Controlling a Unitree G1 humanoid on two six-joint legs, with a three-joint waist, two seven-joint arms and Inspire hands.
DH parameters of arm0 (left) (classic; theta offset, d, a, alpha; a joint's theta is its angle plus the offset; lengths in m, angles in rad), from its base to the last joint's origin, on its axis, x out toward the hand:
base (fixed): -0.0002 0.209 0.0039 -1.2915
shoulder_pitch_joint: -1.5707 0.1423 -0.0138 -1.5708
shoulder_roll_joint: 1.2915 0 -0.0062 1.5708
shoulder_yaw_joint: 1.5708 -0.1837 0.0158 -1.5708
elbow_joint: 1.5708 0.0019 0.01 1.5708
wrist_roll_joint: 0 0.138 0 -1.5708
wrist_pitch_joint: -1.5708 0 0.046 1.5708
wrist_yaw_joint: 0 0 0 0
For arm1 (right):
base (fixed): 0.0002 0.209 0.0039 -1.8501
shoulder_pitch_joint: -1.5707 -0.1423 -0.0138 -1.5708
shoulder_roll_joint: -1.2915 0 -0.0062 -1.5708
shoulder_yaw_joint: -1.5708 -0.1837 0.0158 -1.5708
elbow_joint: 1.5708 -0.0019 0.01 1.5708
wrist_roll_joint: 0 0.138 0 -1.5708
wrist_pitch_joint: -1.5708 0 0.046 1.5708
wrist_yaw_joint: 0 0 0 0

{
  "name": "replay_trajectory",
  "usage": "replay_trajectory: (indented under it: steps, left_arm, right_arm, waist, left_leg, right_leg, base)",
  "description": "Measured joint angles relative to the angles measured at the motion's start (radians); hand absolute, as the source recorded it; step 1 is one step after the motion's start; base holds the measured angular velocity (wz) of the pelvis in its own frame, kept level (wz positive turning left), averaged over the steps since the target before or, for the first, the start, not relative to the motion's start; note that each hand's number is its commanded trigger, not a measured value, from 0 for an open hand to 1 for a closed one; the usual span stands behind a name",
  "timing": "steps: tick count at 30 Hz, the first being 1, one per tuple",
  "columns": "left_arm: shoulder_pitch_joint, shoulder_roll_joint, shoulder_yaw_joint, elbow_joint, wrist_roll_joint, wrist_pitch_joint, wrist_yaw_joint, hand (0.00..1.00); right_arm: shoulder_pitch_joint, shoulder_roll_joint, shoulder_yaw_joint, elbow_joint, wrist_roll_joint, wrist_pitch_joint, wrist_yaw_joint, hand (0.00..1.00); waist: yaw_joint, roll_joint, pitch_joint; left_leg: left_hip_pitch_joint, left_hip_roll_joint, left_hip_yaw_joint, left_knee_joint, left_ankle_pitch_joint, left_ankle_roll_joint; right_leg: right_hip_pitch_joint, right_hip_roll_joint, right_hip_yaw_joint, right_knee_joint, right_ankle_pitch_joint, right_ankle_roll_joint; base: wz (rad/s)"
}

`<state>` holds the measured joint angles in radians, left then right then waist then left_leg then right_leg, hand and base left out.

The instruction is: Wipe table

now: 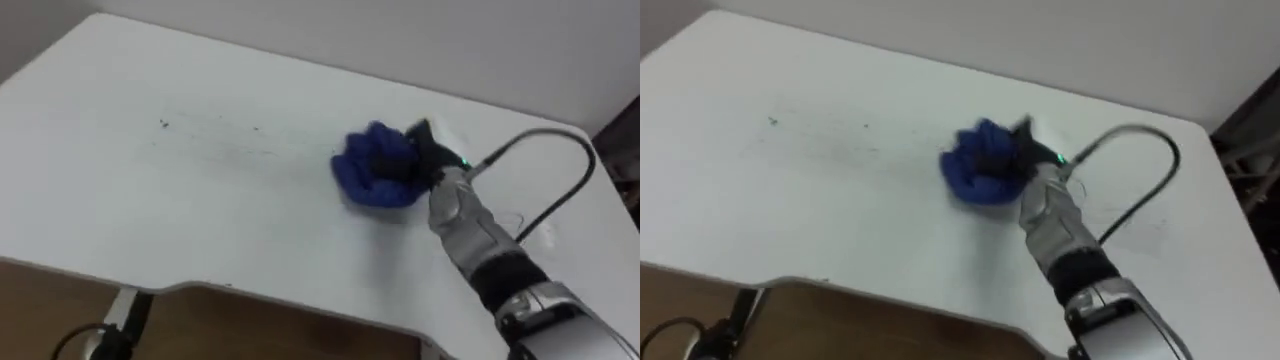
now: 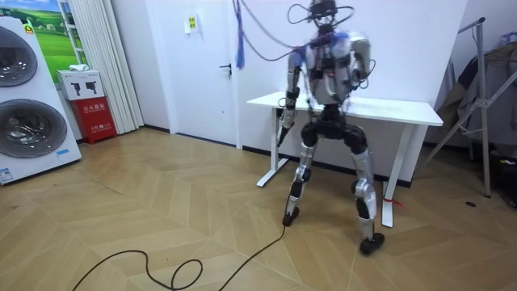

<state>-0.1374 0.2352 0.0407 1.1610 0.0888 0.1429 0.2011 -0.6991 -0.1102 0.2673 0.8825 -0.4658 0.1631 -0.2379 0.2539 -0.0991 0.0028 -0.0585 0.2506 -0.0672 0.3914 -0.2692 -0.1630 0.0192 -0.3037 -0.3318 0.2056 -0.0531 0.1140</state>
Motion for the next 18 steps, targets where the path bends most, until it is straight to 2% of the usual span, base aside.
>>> replay_trajectory:
  steps: [1,2,3,4,5,6,7,8,9,10,11,12,13,14,16,17,18]
  left_arm:
    - [0.011,0.006,-0.002,0.0,-0.002,0.005,0.0,0.0]
    - [0.037,0.018,0.001,-0.006,-0.014,0.011,0.001,0.0]
    - [0.07,0.016,0.008,-0.021,-0.019,0.024,0.003,0.0]
    - [0.087,0.017,0.016,-0.021,-0.02,0.026,0.003,0.0]
    - [0.137,0.012,0.034,-0.021,-0.02,0.026,0.001,0.0]
    - [0.19,0.007,0.062,-0.021,-0.014,0.025,-0.001,0.0]
    - [0.251,0.007,0.098,-0.021,-0.007,0.027,-0.008,0.0]
    - [0.279,0.007,0.121,-0.021,0.0,0.032,-0.013,0.0]
    - [0.315,0.007,0.156,-0.021,0.021,0.043,-0.018,0.0]
    - [0.327,0.01,0.169,-0.021,0.027,0.048,-0.019,0.0]
    - [0.326,0.01,0.17,-0.021,0.025,0.048,-0.019,0.0]
    - [0.317,0.01,0.166,-0.021,0.023,0.046,-0.019,0.0]
    - [0.3,0.007,0.152,-0.022,0.021,0.043,-0.019,0.0]
    - [0.288,0.006,0.15,-0.023,0.021,0.042,-0.018,0.0]
    - [0.249,0.005,0.15,-0.051,0.007,0.037,-0.015,0.0]
    - [0.246,0.006,0.15,-0.069,-0.005,0.037,-0.014,0.0]
    - [0.229,0.009,0.15,-0.101,-0.021,0.038,-0.007,0.0]
  right_arm:
    - [0.005,-0.008,-0.02,-0.013,0.008,-0.001,0.0,1.0]
    - [0.038,-0.039,-0.058,-0.034,0.012,-0.003,-0.001,1.0]
    - [0.104,-0.091,-0.086,-0.047,0.008,-0.011,-0.002,1.0]
    - [0.147,-0.114,-0.105,-0.057,0.002,-0.012,-0.002,1.0]
    - [0.255,-0.154,-0.155,-0.055,-0.003,-0.011,0.0,1.0]
    - [0.367,-0.195,-0.214,-0.058,-0.007,-0.01,0.002,1.0]
    - [0.48,-0.213,-0.313,-0.136,0.051,-0.049,-0.003,1.0]
    - [0.511,-0.223,-0.335,-0.164,0.047,-0.059,-0.01,1.0]
    - [0.547,-0.242,-0.368,-0.179,0.046,-0.077,-0.021,1.0]
    - [0.572,-0.259,-0.394,-0.186,0.045,-0.076,-0.021,1.0]
    - [0.575,-0.268,-0.402,-0.186,0.045,-0.073,-0.02,1.0]
    - [0.575,-0.28,-0.4,-0.186,0.042,-0.062,-0.016,1.0]
    - [0.566,-0.275,-0.386,-0.192,0.025,-0.053,-0.011,1.0]
    - [0.562,-0.274,-0.37,-0.199,0.02,-0.047,-0.011,1.0]
    - [0.519,-0.266,-0.27,-0.279,-0.037,0.013,0.019,1.0]
    - [0.5,-0.256,-0.235,-0.299,-0.065,0.023,0.026,1.0]
    - [0.466,-0.232,-0.177,-0.333,-0.115,0.033,0.037,1.0]
  waist:
    - [-0.004,-0.002,-0.001]
    - [-0.01,-0.003,-0.0021]
    - [-0.019,0.013,0.0005]
    - [-0.026,0.008,-0.0016]
    - [-0.034,0.004,-0.0036]
    - [-0.052,0.006,-0.006]
    - [-0.085,0.023,-0.0076]
    - [-0.101,0.033,-0.0103]
    - [-0.135,0.04,-0.0063]
    - [-0.158,0.05,-0.0045]
    - [-0.165,0.058,-0.0043]
    - [-0.161,0.072,-0.0082]
    - [-0.139,0.082,-0.0066]
    - [-0.13,0.083,-0.0066]
    - [-0.084,0.076,-0.0075]
    - [-0.083,0.074,-0.0079]
    - [-0.088,0.063,-0.0036]
  left_leg:
    - [0.001,0.014,-0.02,-0.015,0.012,-0.021]
    - [-0.002,0.043,-0.042,-0.037,0.032,-0.062]
    - [-0.012,0.089,-0.026,-0.041,0.07,-0.051]
    - [-0.022,0.095,-0.001,-0.042,0.101,-0.024]
    - [-0.021,0.088,0.07,-0.045,0.143,-0.003]
    - [-0.015,0.061,0.154,-0.044,0.147,-0.002]
    - [-0.016,0.029,0.207,-0.046,0.134,0.008]
    - [-0.015,0.008,0.219,-0.047,0.123,0.022]
    - [-0.006,-0.046,0.22,-0.051,0.106,0.045]
    - [0.014,-0.087,0.221,-0.072,0.096,0.062]
    - [0.028,-0.094,0.224,-0.086,0.096,0.062]
    - [0.057,-0.093,0.22,-0.112,0.097,0.061]
    - [0.087,-0.092,0.226,-0.134,0.099,0.057]
    - [0.095,-0.092,0.235,-0.142,0.099,0.057]
    - [0.113,-0.1,0.264,-0.194,0.102,0.051]
    - [0.109,-0.101,0.264,-0.197,0.102,0.051]
    - [0.1,-0.102,0.264,-0.198,0.105,0.053]
  right_leg:
    - [-0.003,0.016,-0.027,0.009,0.0,0.0]
    - [-0.022,0.033,-0.077,0.07,-0.019,0.041]
    - [-0.026,0.059,-0.114,0.154,-0.088,0.03]
    - [-0.026,0.061,-0.129,0.176,-0.117,0.023]
    - [-0.02,0.063,-0.148,0.185,-0.144,0.009]
    - [-0.013,0.069,-0.157,0.167,-0.151,0.0]
    - [-0.015,0.077,-0.162,0.152,-0.146,-0.013]
    - [-0.014,0.079,-0.161,0.149,-0.142,-0.019]
    - [-0.007,0.078,-0.16,0.134,-0.137,-0.028]
    - [0.008,0.08,-0.161,0.116,-0.135,-0.031]
    - [0.015,0.09,-0.161,0.103,-0.135,-0.032]
    - [0.017,0.103,-0.143,0.092,-0.134,-0.034]
    - [0.013,0.111,-0.106,0.09,-0.132,-0.037]
    - [0.005,0.114,-0.086,0.092,-0.132,-0.038]
    - [-0.053,0.122,-0.012,0.118,-0.119,-0.045]
    - [-0.064,0.125,-0.001,0.12,-0.109,-0.048]
    - [-0.079,0.13,0.011,0.118,-0.098,-0.053]
  base:
    - [0.97]
    - [1.1]
    - [1.13]
    - [0.94]
    - [0.57]
    - [0.4]
    - [0.15]
    - [0.04]
    - [0.0]
    - [0.05]
    - [-0.11]
    - [-0.54]
    - [-0.7]
    - [-0.9]
    - [-0.96]
    - [-0.71]
    - [-0.24]
